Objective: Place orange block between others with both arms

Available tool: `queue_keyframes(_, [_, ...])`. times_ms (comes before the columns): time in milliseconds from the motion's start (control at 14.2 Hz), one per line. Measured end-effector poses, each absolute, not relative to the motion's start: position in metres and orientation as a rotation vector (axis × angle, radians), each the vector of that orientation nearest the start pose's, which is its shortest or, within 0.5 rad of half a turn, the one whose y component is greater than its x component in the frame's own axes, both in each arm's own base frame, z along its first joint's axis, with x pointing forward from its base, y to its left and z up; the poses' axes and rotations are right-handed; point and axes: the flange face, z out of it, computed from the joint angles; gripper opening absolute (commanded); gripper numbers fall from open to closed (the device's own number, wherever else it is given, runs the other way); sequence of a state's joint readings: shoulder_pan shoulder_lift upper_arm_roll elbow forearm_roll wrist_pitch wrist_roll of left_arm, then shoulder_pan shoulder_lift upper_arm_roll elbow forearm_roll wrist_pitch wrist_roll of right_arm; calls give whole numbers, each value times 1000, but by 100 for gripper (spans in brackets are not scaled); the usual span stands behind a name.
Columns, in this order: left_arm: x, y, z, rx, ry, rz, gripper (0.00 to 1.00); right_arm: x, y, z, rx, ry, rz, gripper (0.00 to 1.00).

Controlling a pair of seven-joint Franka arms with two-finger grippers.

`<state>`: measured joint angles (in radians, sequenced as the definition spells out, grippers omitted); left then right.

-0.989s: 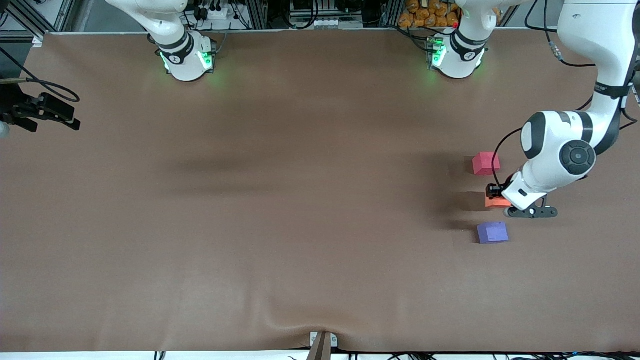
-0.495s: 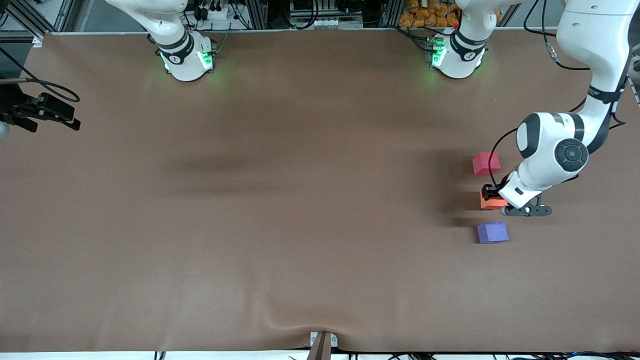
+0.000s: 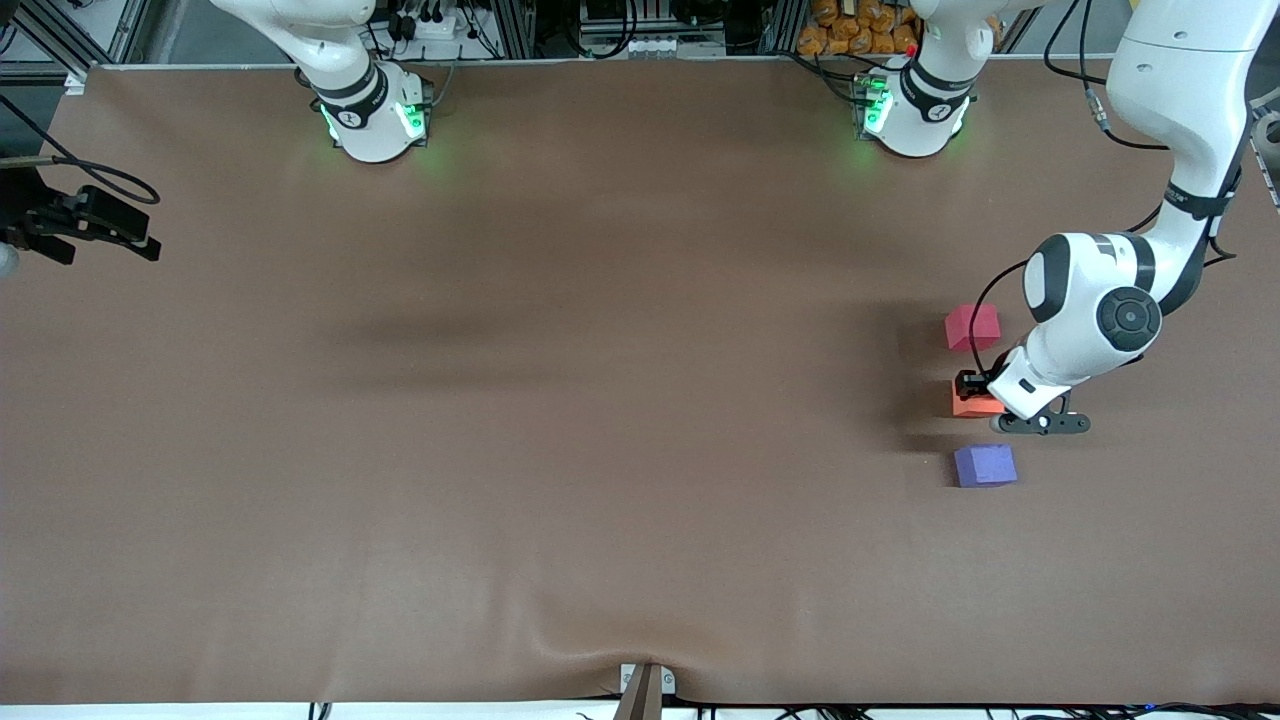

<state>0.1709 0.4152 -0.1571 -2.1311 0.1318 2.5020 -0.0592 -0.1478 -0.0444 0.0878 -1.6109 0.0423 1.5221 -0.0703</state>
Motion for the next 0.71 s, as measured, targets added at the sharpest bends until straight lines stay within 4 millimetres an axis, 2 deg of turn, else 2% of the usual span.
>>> queue_keyframes(71, [570, 6, 209, -3127, 34, 54, 100, 535, -26, 625, -3099, -18, 67, 100])
queue_keyframes(353, [579, 2, 220, -3130, 41, 3, 100, 535, -26, 624, -3099, -18, 71, 100])
queue_keyframes(495, [590, 0, 242, -3126, 45, -63, 100, 535, -26, 624, -3099, -18, 71, 100])
queue_keyframes(565, [595, -3, 260, -3122, 52, -88, 100, 535, -30, 625, -3115, -9, 69, 100])
queue_keyframes(707, [603, -5, 307, -3104, 55, -103, 100, 533, -57, 631, -3138, 50, 55, 100])
